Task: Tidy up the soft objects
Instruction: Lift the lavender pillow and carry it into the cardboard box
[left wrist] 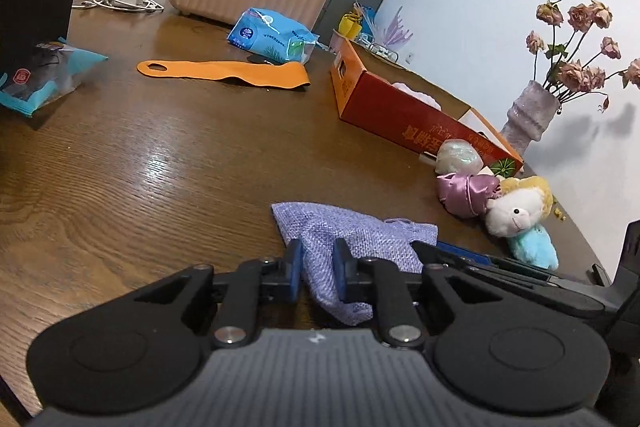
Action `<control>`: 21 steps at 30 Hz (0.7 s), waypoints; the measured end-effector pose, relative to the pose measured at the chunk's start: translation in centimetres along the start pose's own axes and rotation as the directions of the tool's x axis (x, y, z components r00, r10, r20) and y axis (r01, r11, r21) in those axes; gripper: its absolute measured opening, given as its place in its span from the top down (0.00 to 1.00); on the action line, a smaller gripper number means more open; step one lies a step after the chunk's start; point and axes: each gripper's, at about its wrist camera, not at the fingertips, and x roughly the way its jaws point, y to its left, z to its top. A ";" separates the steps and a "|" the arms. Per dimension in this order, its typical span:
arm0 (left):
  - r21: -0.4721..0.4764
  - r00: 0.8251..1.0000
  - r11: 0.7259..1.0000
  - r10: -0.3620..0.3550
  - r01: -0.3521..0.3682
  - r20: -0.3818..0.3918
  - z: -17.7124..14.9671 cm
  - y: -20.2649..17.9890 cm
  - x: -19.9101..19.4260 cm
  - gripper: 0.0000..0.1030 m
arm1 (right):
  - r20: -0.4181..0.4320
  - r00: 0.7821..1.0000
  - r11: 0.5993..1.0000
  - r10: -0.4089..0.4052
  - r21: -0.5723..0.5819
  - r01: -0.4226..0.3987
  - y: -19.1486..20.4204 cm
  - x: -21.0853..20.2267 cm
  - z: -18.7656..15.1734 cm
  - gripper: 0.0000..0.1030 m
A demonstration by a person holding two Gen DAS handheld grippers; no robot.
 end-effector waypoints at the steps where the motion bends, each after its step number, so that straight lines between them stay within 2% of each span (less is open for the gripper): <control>1: 0.004 1.000 1.000 0.002 -0.002 0.001 -0.1 0.0 0.0 0.84 | -0.004 1.000 1.000 -0.016 -0.021 0.016 0.2 0.1 0.0 0.85; 5: -0.001 1.000 1.000 0.002 -0.002 0.000 -0.2 -0.1 0.0 0.85 | -0.011 1.000 0.998 -0.003 -0.068 0.002 0.8 -0.2 -0.2 0.95; 8: 0.012 1.000 1.000 -0.004 0.005 -0.007 -0.3 -0.6 -0.3 0.91 | -0.004 1.000 0.995 0.000 -0.095 0.000 1.1 -0.7 -0.5 0.96; 12: 0.032 0.995 0.996 -0.087 0.085 0.040 1.3 -2.3 -1.5 0.93 | 0.052 0.998 0.999 0.032 -0.042 -0.030 -0.1 -3.3 0.7 0.96; 17: 0.104 0.973 0.973 -0.215 0.206 0.079 7.3 -6.2 0.7 0.93 | 0.152 0.987 0.998 0.057 -0.035 -0.052 -3.4 -5.8 5.8 0.96; 21: 0.200 0.973 0.959 -0.217 0.198 0.077 14.4 -10.4 6.7 0.93 | 0.181 0.983 0.999 0.020 -0.046 -0.012 -7.6 -3.4 12.4 0.96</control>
